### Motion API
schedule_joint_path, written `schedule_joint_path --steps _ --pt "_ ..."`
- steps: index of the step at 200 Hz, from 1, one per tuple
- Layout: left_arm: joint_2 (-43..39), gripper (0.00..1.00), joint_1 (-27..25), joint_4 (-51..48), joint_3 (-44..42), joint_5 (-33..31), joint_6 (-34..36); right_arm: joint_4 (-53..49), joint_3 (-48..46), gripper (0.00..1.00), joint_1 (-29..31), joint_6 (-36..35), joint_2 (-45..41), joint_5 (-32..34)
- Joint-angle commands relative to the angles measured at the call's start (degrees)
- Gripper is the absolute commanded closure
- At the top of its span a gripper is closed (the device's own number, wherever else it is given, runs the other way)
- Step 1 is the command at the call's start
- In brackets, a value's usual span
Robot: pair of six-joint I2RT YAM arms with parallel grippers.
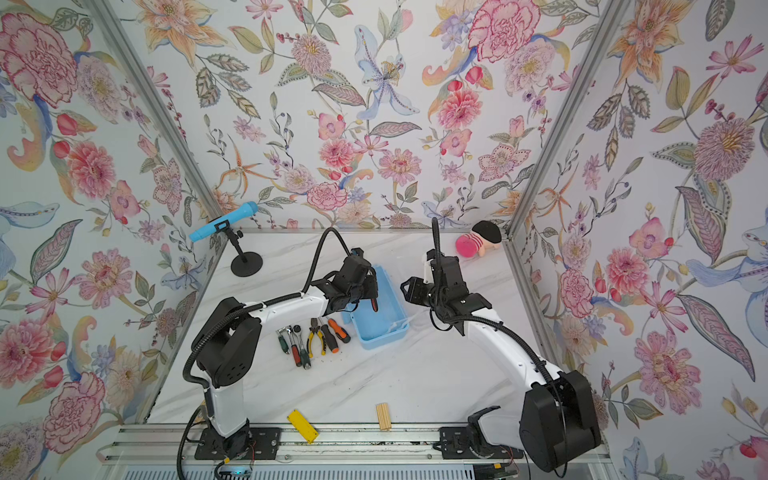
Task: Pack the tool kit
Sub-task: 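Lift the ratchet wrench with the left gripper and carry it over the blue box, then lower the ratchet wrench into the blue box and open the left gripper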
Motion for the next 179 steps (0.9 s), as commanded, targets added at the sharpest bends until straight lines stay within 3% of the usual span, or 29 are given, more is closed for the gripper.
schedule_joint_path --steps 1,36,80,104,137,179 --pt "0.0 1.00 0.6 -3.6 -4.7 -0.6 -1.5 -1.0 2.1 0.58 0.4 -0.7 0.8 -0.3" --pt "0.0 1.00 0.0 -3.4 -6.5 -0.5 -2.7 -1.2 3.4 0.57 1.2 -1.1 2.2 0.0" --pt "-6.7 1.00 0.3 -1.4 -11.6 -5.9 -3.1 -1.3 3.4 0.58 1.5 -1.3 2.8 0.2" --pt "-7.8 1.00 0.5 -2.0 -12.0 -5.5 -2.9 -1.3 3.4 0.58 1.6 -1.5 3.0 0.2" --pt "-5.0 1.00 0.6 -0.4 -12.3 -2.0 -4.4 -0.8 2.8 0.57 1.8 -1.5 3.1 0.0" --pt "1.7 1.00 0.7 -2.3 -5.9 -0.1 -2.5 -0.8 2.3 0.57 2.0 -1.5 3.1 -0.3"
